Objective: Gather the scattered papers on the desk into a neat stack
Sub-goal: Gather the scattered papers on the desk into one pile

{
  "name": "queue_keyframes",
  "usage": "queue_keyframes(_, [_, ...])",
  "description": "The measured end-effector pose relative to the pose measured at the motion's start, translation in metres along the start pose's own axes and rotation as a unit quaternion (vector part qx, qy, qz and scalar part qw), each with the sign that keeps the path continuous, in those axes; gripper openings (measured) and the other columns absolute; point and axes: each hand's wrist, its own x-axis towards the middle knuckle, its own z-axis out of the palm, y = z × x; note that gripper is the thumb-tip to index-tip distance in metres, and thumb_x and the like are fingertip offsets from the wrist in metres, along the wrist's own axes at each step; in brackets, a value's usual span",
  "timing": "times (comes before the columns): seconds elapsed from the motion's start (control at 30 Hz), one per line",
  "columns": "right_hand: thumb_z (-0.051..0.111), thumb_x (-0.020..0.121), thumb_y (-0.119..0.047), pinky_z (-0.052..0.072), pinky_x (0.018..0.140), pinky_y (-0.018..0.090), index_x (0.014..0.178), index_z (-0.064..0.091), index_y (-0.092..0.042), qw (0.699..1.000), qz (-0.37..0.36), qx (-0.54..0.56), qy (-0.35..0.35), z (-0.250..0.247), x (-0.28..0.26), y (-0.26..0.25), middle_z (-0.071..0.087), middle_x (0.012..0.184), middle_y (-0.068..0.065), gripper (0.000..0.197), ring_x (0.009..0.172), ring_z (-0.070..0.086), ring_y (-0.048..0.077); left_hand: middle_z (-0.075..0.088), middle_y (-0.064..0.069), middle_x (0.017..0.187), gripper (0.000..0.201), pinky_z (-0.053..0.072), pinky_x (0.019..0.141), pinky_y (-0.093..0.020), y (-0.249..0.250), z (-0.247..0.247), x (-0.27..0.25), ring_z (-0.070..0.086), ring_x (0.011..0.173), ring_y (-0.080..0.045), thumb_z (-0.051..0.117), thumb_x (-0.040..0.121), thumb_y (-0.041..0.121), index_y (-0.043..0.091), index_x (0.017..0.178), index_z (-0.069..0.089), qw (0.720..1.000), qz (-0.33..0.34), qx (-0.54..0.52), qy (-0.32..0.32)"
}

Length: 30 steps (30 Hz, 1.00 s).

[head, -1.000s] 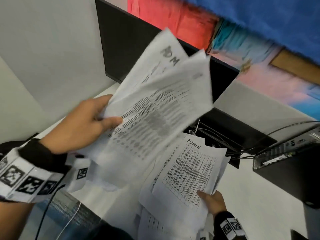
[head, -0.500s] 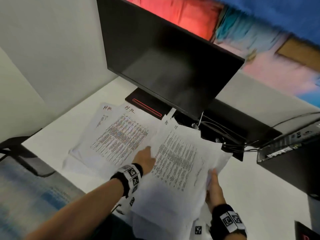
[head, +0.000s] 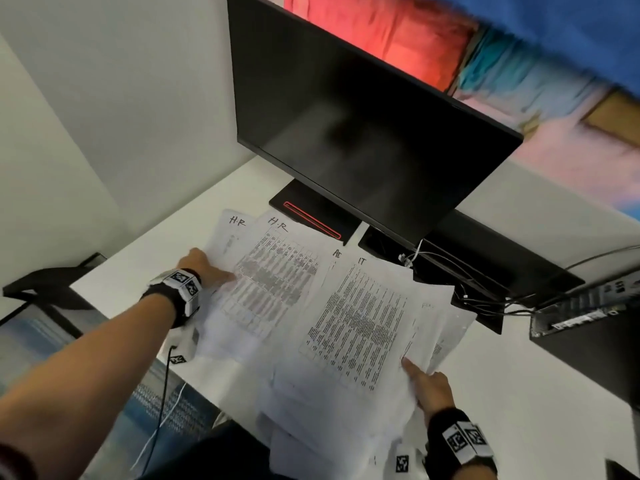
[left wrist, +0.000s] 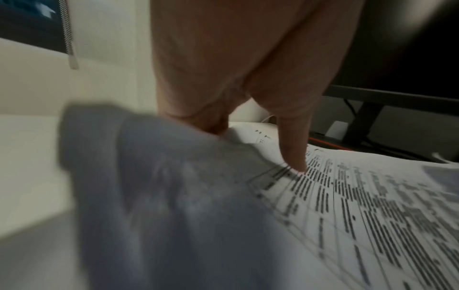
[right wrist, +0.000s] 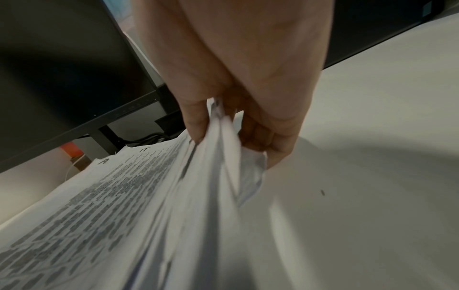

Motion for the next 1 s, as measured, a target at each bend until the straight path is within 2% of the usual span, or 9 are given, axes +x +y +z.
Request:
queue_keyframes(0.13, [0.076, 0.086, -0.028, 0.052, 0.090, 0.040, 0.115, 0.063, 0.001, 1.000, -0.018, -0.010, -0.021, 0.008, -0.010, -0.013, 0.068, 0.111, 0.019, 0.043, 0.100, 0.067, 0.035, 0.068, -0.013, 0.110, 0.035, 0.049, 0.085, -0.034, 0.019, 0.002, -0.017, 0.064, 0.106, -0.034, 0.072, 0.083, 0.018, 0.003, 0.114, 0.067, 0.989, 0.135, 0.010, -0.052])
queue_keyframes(0.23, [0.078, 0.084, -0.025, 0.053, 0.097, 0.046, 0.125, 0.064, 0.003, 0.999, -0.033, -0.004, -0.004, 0.011, -0.012, -0.012, 0.071, 0.116, 0.019, 0.052, 0.104, 0.069, 0.036, 0.067, -0.012, 0.097, 0.017, 0.045, 0.075, -0.033, 0.033, -0.031, -0.046, 0.062, 0.089, -0.029, 0.066, 0.087, 0.015, 0.008, 0.102, 0.062, 0.973, 0.231, 0.023, 0.009])
queue_keyframes(0.33, [0.075, 0.088, -0.018, 0.053, 0.091, 0.039, 0.122, 0.067, 0.004, 0.999, -0.033, -0.001, 0.003, 0.009, -0.015, -0.011, 0.071, 0.105, 0.016, 0.042, 0.095, 0.067, 0.032, 0.068, -0.011, 0.092, 0.020, 0.050, 0.076, -0.038, 0.037, -0.081, -0.081, 0.065, 0.088, -0.034, 0.068, 0.082, 0.015, 0.006, 0.098, 0.060, 0.940, 0.338, -0.022, 0.045])
queue_keyframes(0.47, [0.073, 0.089, -0.027, 0.052, 0.094, 0.040, 0.125, 0.067, 0.002, 1.000, -0.027, 0.014, 0.003, 0.005, -0.022, -0.014, 0.071, 0.107, 0.015, 0.047, 0.099, 0.068, 0.033, 0.077, -0.004, 0.112, 0.042, 0.060, 0.085, -0.041, 0.047, -0.122, -0.122, 0.074, 0.099, -0.023, 0.074, 0.080, 0.013, 0.013, 0.121, 0.064, 0.872, 0.410, -0.249, -0.094])
queue_keyframes(0.67, [0.045, 0.083, -0.077, 0.042, 0.110, 0.046, 0.145, 0.051, -0.006, 0.995, -0.002, 0.103, 0.015, 0.001, -0.030, -0.019, 0.059, 0.140, 0.017, 0.095, 0.126, 0.057, 0.034, 0.075, 0.006, 0.098, 0.029, 0.055, 0.076, -0.028, 0.082, -0.035, -0.138, 0.070, 0.084, -0.010, 0.071, 0.070, 0.022, 0.023, 0.099, 0.066, 0.870, 0.361, -0.300, -0.149])
queue_keyframes(0.73, [0.038, 0.059, -0.097, 0.042, 0.110, 0.048, 0.146, 0.053, -0.013, 0.992, 0.007, 0.129, 0.000, -0.001, -0.030, -0.018, 0.060, 0.139, 0.012, 0.121, 0.128, 0.057, 0.033, 0.073, -0.007, 0.109, 0.042, 0.057, 0.081, -0.036, 0.090, 0.016, -0.134, 0.070, 0.094, -0.024, 0.068, 0.069, 0.023, 0.013, 0.109, 0.067, 0.901, 0.314, -0.254, -0.158])
queue_keyframes(0.83, [0.026, 0.063, -0.099, 0.044, 0.108, 0.051, 0.148, 0.051, -0.019, 0.989, 0.023, 0.144, 0.000, -0.006, -0.026, -0.012, 0.059, 0.141, 0.013, 0.120, 0.126, 0.059, 0.034, 0.066, -0.010, 0.128, 0.059, 0.054, 0.095, -0.036, 0.096, 0.073, -0.124, 0.064, 0.113, -0.029, 0.069, 0.077, 0.021, 0.015, 0.134, 0.059, 0.950, 0.246, -0.113, -0.153])
queue_keyframes(0.93, [0.028, 0.061, -0.101, 0.049, 0.101, 0.052, 0.131, 0.064, -0.002, 0.989, 0.041, 0.142, -0.005, -0.012, -0.017, -0.007, 0.068, 0.122, 0.023, 0.126, 0.108, 0.066, 0.036, 0.045, -0.013, 0.144, 0.091, 0.045, 0.106, -0.042, 0.093, 0.100, -0.116, 0.046, 0.130, -0.033, 0.079, 0.071, 0.038, 0.011, 0.147, 0.037, 0.983, 0.144, 0.052, -0.105])
queue_keyframes(1.0, [0.047, 0.075, -0.084, 0.054, 0.085, 0.043, 0.094, 0.069, 0.004, 0.991, 0.042, 0.124, -0.011, -0.012, -0.013, -0.007, 0.068, 0.097, 0.022, 0.093, 0.096, 0.067, 0.037, 0.031, -0.016, 0.149, 0.111, 0.041, 0.110, -0.046, 0.092, 0.107, -0.116, 0.037, 0.137, -0.034, 0.085, 0.067, 0.044, 0.004, 0.151, 0.026, 0.988, 0.106, 0.037, -0.106])
